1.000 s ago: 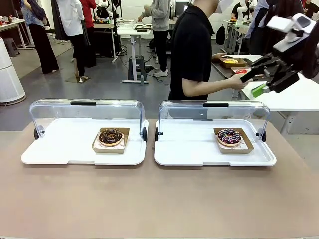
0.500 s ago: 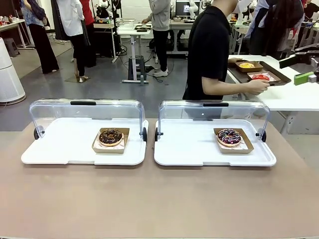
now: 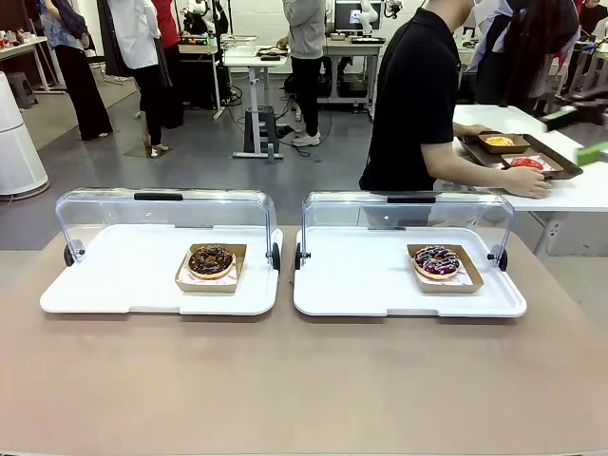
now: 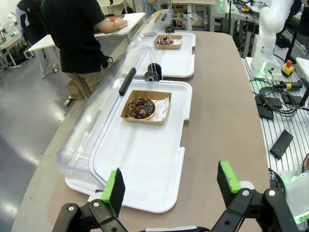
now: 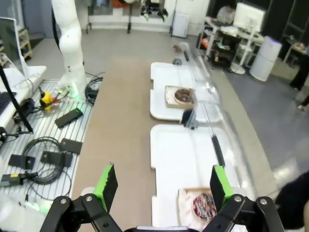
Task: Provide the desired donut to the person.
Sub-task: Place the picked Paper togo box onto the Handle tray extended by the person.
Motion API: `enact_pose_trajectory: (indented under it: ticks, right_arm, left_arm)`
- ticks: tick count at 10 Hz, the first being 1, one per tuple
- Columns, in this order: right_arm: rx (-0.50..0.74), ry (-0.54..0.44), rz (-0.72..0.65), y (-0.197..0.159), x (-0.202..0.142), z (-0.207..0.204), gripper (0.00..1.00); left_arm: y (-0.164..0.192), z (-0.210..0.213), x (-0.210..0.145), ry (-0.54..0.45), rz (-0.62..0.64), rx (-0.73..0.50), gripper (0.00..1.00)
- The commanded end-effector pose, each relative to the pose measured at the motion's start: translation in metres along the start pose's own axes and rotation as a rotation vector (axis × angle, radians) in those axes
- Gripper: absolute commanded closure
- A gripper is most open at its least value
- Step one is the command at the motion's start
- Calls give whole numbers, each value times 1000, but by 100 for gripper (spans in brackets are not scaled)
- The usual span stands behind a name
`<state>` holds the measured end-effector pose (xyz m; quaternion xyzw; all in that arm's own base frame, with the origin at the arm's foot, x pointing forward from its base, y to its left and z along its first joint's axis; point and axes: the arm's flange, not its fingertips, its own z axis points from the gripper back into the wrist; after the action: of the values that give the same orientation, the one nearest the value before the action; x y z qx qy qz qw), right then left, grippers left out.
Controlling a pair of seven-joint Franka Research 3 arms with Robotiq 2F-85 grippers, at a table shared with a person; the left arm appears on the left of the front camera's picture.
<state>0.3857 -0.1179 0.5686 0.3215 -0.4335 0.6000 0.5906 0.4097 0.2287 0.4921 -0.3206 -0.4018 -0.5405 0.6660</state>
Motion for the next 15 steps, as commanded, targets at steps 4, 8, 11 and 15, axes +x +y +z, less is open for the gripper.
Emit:
enact_pose_trajectory:
  ticks: [4, 8, 11, 15]
  right_arm:
    - [19, -30, 10, 0, -79, 49, 0]
    - [-7, -16, -31, -10, -85, 27, 0]
    - [26, -30, -46, -5, -100, 35, 0]
    - [26, -30, -46, -5, -100, 35, 0]
  left_arm:
    - [-3, 0, 1, -1, -6, 1, 0]
    - [-3, 0, 1, -1, -6, 1, 0]
    - [-3, 0, 1, -1, -6, 1, 0]
    - [-3, 0, 1, -1, -6, 1, 0]
